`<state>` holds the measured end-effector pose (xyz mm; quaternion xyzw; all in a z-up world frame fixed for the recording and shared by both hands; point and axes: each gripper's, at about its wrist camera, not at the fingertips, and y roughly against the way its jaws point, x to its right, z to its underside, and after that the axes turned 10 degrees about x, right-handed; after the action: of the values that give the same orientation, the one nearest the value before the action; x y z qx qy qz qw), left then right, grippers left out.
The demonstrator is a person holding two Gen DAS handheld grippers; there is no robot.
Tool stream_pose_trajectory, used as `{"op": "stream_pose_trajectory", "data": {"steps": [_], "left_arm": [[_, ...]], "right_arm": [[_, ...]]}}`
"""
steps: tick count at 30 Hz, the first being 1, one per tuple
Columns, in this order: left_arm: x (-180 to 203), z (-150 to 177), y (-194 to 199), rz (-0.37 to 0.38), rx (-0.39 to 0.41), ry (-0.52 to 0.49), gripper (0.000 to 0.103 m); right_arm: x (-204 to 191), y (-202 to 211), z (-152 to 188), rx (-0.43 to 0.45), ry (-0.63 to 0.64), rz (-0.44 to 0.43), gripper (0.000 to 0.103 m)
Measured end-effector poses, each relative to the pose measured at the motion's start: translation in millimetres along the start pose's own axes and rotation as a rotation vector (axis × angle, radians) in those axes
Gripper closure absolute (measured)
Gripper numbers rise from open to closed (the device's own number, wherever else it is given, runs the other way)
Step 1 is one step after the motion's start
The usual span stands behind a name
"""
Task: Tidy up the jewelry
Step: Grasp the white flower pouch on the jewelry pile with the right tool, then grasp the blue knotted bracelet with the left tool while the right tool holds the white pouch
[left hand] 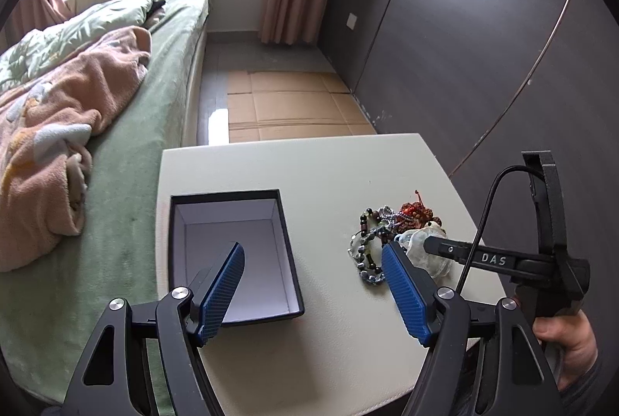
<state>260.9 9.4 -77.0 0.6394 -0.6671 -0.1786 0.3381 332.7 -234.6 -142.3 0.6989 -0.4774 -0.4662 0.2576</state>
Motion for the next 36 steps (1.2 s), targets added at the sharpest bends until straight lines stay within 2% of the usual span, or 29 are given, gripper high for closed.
{"op": "stream_pose_trajectory", "data": {"steps": [2, 4, 11, 16, 24, 27, 34, 35, 36], "left_arm": [[4.4, 0.0, -9.0, 0.004, -0.017, 0.001, 0.029], [11.9, -0.4, -17.9, 0.019, -0.037, 0.0, 0.032], [37.0, -1.4, -37.5, 0.058, -0.062, -0.026, 0.034], [52.1, -1.3, -57.1, 0.096, -0.092, -0.03, 0.042], [74.8, 8.5, -96.2, 0.149, -0.196, 0.013, 0.043], [87.3, 13.2, -112.2, 0.14, -0.251, 0.002, 0.043], [106.2, 26.2, -139.7, 0.071, -0.308, -0.047, 0.043], [105.3, 28.1, -140.5, 0.062, -0.311, -0.05, 0.046], [104.0, 28.6, -140.8, 0.06, -0.308, -0.048, 0.061]], "right_arm": [[2.8, -5.0, 1.2, -0.012, 0.005, -0.003, 0.071], [6.6, -6.5, 1.5, -0.023, -0.008, -0.065, 0.097], [34.5, 32.8, 0.5, 0.097, -0.101, -0.202, 0.097], [43.3, 60.3, -3.4, 0.184, -0.132, -0.205, 0.097], [58.6, 78.4, -7.3, 0.248, -0.163, -0.183, 0.097], [65.1, 79.1, -7.6, 0.255, -0.186, -0.174, 0.097], [78.7, 74.2, -10.3, 0.254, -0.232, -0.152, 0.097], [79.3, 72.5, -11.2, 0.251, -0.236, -0.149, 0.097], [80.2, 72.2, -11.1, 0.248, -0.239, -0.147, 0.097]]}}
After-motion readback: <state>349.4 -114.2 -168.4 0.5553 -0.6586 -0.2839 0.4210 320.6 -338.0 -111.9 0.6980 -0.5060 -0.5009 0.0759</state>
